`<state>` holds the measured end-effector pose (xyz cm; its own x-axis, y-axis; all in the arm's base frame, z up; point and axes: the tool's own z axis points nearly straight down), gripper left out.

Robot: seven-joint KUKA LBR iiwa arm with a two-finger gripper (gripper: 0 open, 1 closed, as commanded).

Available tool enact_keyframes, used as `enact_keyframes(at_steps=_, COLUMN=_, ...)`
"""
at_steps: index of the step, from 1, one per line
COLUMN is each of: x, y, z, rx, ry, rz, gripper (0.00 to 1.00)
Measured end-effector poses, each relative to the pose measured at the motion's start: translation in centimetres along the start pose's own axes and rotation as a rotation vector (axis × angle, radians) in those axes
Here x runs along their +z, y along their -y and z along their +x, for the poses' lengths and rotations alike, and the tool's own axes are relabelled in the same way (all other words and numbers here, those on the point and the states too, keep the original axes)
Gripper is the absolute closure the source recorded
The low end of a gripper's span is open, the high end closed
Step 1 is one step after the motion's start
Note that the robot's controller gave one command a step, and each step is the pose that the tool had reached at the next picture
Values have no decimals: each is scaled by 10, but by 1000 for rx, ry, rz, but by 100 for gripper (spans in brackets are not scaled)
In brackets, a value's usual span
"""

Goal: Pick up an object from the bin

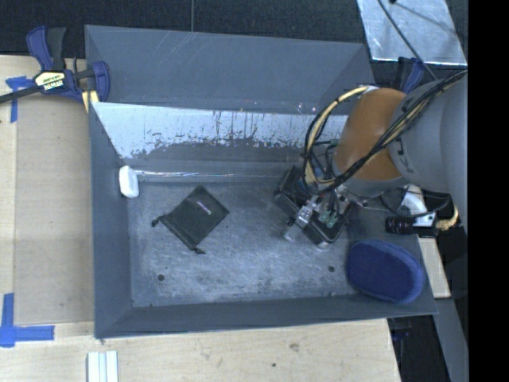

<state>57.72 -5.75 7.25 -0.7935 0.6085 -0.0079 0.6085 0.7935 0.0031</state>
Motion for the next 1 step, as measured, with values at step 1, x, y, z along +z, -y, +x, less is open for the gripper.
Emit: enact_keyframes(at_steps=1, x=-2, y=-13, z=18, rx=64, ry=4, rz=-1, gripper=0)
